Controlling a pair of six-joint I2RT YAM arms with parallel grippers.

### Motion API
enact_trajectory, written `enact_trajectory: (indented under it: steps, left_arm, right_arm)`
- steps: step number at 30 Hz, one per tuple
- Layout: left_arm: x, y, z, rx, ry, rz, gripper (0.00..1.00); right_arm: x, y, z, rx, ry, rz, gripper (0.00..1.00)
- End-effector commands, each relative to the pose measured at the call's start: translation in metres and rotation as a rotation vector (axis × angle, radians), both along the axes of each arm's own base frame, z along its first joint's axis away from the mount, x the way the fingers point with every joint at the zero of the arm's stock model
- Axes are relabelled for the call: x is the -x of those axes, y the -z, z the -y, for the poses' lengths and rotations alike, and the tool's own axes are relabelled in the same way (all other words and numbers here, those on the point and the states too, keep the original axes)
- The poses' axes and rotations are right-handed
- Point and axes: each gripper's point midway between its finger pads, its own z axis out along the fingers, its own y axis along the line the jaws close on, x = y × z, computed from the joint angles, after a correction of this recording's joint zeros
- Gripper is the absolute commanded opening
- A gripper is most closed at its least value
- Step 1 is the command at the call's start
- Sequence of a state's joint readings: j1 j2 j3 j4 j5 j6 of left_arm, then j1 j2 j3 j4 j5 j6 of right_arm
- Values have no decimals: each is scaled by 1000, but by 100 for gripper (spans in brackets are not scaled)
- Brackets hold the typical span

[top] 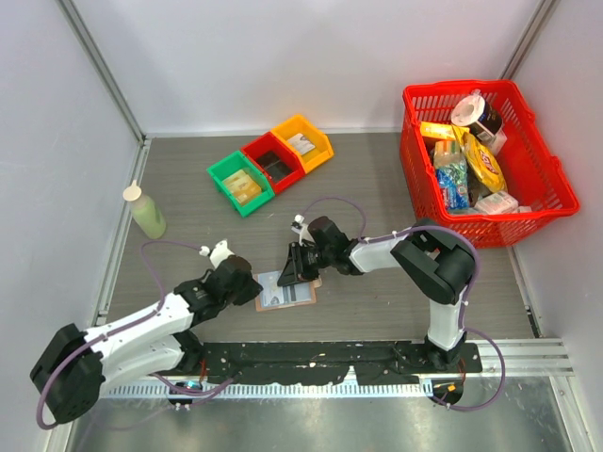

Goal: Take the credit cards out of the card holder
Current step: Remove the credit card from the card holder.

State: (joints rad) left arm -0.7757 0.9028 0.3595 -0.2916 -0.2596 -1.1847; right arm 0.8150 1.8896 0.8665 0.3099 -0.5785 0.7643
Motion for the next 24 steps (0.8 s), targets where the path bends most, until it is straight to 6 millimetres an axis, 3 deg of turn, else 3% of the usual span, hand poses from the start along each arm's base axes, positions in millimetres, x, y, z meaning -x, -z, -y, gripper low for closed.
enact_trajectory:
  steps: [1, 9, 16, 24]
  left_arm:
    - [-4, 10, 4, -27, 21, -10, 0]
    - [6, 42, 0, -54, 16, -83, 0]
    - [7, 47, 0, -61, 16, -98, 0]
    - [9, 53, -1, -68, 14, -113, 0]
  right_arm:
    - [-5, -11, -2, -22, 2, 36, 25]
    - [-2, -15, -5, -65, -15, 40, 25]
    - [0, -31, -10, -152, -31, 50, 25]
    - [-1, -38, -2, -229, -21, 35, 15]
